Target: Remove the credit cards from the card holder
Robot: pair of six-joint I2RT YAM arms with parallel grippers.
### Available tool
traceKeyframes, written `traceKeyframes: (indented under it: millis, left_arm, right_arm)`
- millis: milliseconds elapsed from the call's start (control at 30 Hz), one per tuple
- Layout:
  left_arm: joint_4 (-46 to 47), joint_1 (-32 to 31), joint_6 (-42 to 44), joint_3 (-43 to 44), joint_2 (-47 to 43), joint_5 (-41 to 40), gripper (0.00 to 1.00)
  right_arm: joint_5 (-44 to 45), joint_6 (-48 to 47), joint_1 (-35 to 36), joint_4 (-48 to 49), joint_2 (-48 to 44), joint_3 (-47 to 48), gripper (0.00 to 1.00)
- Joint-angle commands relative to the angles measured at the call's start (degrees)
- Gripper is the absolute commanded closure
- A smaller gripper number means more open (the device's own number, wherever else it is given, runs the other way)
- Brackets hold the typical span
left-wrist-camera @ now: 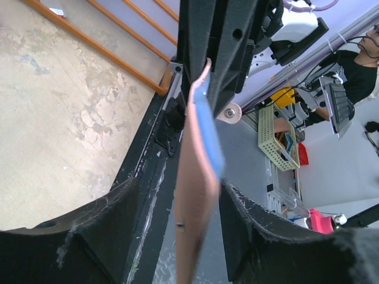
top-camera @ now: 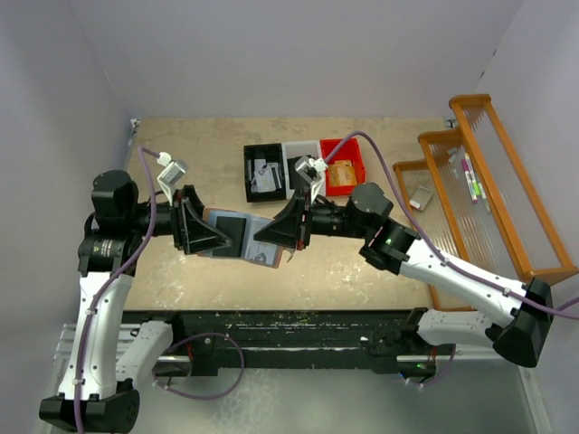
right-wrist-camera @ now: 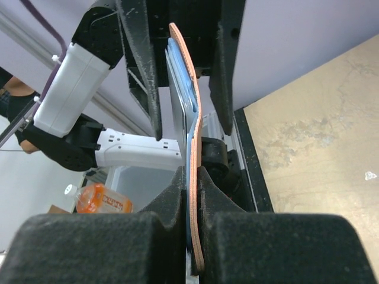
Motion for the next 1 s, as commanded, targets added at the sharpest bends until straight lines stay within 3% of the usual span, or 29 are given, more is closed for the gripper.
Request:
traceKeyframes:
  millis: [0, 167, 300, 367, 433, 567, 700, 967]
  left_arm:
    - [3.07, -0.12, -0.49, 1.0, -1.63, 2.54, 0.45]
    - [2.66, -0.11, -0.26, 0.79, -1.65, 2.53, 0.74]
    - [2.94, -0.11, -0.98, 1.16, -1.33, 2.8, 0.9]
    - [3.38, -0.11, -2.06, 1.27, -1.22, 2.76, 0.92]
    - [3.91, -0.11, -3.33, 1.3, -0.98, 2.8, 0.92]
    - [5.45, -0.11, -6.97, 1.41, -0.24, 1.4, 0.94]
    - [9.4, -0.11, -12.08, 1.86, 0.03, 0.04, 0.94]
    - [0.99, -0.11, -3.51, 3.1, 0.9, -8.53, 0.91]
  right_arm:
    - [3.19, 0.22, -0.15, -0.11, -1.17, 3.76, 1.0]
    - [2.81, 0.05, -0.15, -0.57, -1.34, 3.83, 0.95]
    - [3.88, -0.16, -0.22, -1.73, -1.55, 4.39, 0.68]
    - [6.03, -0.99, -0.56, -3.87, -2.34, 4.82, 0.5]
    - [10.49, -1.06, -1.6, -7.11, -3.95, 5.14, 0.4]
    - [20.65, 3.44, -5.5, -12.56, -8.43, 5.08, 0.38]
    - [19.47, 7.23, -9.02, -11.74, -11.78, 4.66, 0.38]
    - [11.14, 6.4, -8.42, -6.8, -8.86, 6.7, 0.43]
